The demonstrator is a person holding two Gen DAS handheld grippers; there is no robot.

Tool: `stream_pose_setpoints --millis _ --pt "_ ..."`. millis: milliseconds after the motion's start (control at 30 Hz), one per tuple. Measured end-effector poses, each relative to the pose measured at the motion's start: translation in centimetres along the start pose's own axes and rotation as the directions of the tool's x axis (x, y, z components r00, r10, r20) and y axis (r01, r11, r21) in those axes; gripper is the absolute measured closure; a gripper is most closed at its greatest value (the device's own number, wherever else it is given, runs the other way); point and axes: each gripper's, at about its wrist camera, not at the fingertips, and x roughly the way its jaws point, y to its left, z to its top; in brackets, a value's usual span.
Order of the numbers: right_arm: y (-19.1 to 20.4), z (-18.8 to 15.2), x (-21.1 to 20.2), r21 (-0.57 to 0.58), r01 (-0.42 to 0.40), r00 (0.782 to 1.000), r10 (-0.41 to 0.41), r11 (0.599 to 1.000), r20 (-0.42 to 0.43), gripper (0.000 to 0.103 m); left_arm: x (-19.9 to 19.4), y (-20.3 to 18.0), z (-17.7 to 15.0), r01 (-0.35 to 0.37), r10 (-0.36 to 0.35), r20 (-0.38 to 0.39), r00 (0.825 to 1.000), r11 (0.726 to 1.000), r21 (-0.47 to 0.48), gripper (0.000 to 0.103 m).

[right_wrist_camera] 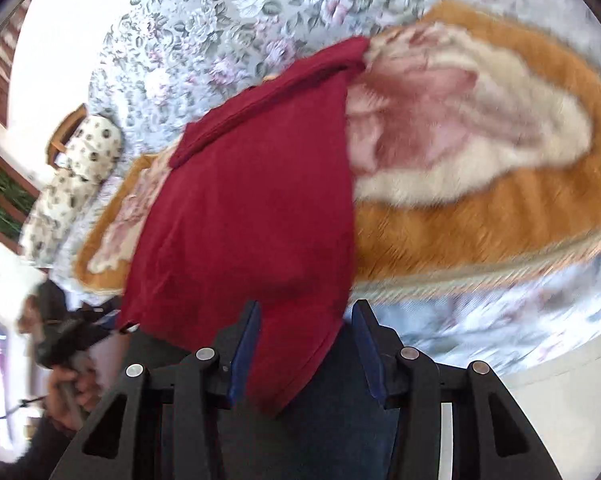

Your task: Fold small clothes

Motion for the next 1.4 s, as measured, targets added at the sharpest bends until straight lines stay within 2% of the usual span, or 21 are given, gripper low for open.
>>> stream_pose_setpoints --millis 67,133,167,233,300,367,400,433,500,567,700,800,967,1100,1167,1233,1267,1400 --pt "-0.2 -0.3 1.0 0.019 -0.016 0.999 0.016 1.000 -0.040 0.058 0.7 0.0 -0.3 0.019 -0.019 -0.016 1.000 1.000 -0.002 0.035" --pt "-0.1 -0.5 1.2 0.029 -0.020 1.000 0.021 0.999 -0.016 0.058 1.2 0.1 -0.2 0.036 -0.037 -0.025 0.999 0.999 -0.015 0.035" --pt "0.1 -0.6 1.1 0.024 -0.050 0.999 0.050 0.998 -0.010 0.058 1.4 0.2 -0.2 0.043 -0.043 -0.027 0.999 0.999 -0.030 0.035" --pt "1.1 -0.9 1.1 -0.016 -0.086 0.996 0.086 0.996 0.001 0.063 1.6 0.5 -0.1 0.074 -0.076 -0.021 0.997 0.995 -0.070 0.035" --pt "2.0 -1.3 1.4 -0.079 -0.081 0.997 0.081 0.994 -0.008 0.071 1.6 0.5 0.0 0.106 -0.107 -0.007 0.994 0.991 -0.078 0.035" --pt "1.6 -1.5 1.4 -0.065 -0.085 0.996 0.085 0.994 0.001 0.075 1.3 0.5 0.1 0.124 -0.124 0.013 0.992 0.989 -0.083 0.055" --pt "1.3 -1.6 1.4 -0.048 -0.087 0.996 0.088 0.995 0.006 0.081 1.3 0.5 0.2 0.129 -0.128 0.016 0.992 0.988 -0.088 0.075" --pt "0.9 -1.6 1.2 -0.031 -0.094 0.996 0.094 0.995 0.009 0.085 1.3 0.6 0.2 0.138 -0.137 0.016 0.990 0.986 -0.098 0.088" --pt "0.6 -1.8 0.9 -0.019 -0.110 0.994 0.110 0.994 0.019 0.091 1.2 0.7 0.0 0.146 -0.145 0.017 0.989 0.983 -0.116 0.095" --pt "0.9 -2.0 0.2 -0.048 -0.115 0.993 0.117 0.992 0.034 0.096 0.7 0.3 -0.2 0.145 -0.143 0.028 0.989 0.985 -0.098 0.096" --pt "1.3 -2.2 -2.5 -0.093 -0.133 0.988 0.140 0.987 0.071 0.097 -1.9 -1.0 -0.5 0.148 -0.144 0.078 0.987 0.988 -0.053 0.097" --pt "1.3 -2.2 -4.8 -0.098 -0.153 0.983 0.161 0.983 0.089 0.097 -4.8 -1.3 -1.0 0.178 -0.171 0.123 0.978 0.983 -0.049 0.097" --pt "1.7 -2.4 -8.5 -0.096 -0.241 0.963 0.250 0.966 0.100 0.097 -7.6 -2.3 -2.7 0.232 -0.225 0.147 0.963 0.972 -0.037 0.097" --pt "1.3 -2.2 -10.1 -0.048 -0.308 0.942 0.312 0.950 0.124 0.097 -7.4 -2.8 -3.5 0.269 -0.259 0.150 0.954 0.961 -0.057 0.098" --pt "0.2 -1.5 -10.3 -0.006 -0.334 0.931 0.331 0.943 0.156 0.097 -7.0 -2.5 -3.1 0.292 -0.277 0.159 0.948 0.953 -0.082 0.098" --pt "-1.1 0.1 -9.7 0.064 -0.386 0.908 0.367 0.920 0.201 0.097 -6.3 -2.4 -2.1 0.335 -0.312 0.176 0.934 0.934 -0.126 0.098" --pt "-1.3 0.9 -9.5 0.078 -0.394 0.904 0.371 0.916 0.215 0.097 -6.1 -2.6 -1.5 0.356 -0.328 0.186 0.926 0.923 -0.143 0.098" --pt "-1.0 6.4 -8.2 0.075 -0.439 0.876 0.407 0.896 0.260 0.097 -5.2 -4.6 3.6 0.394 -0.355 0.247 0.902 0.909 -0.132 0.098"
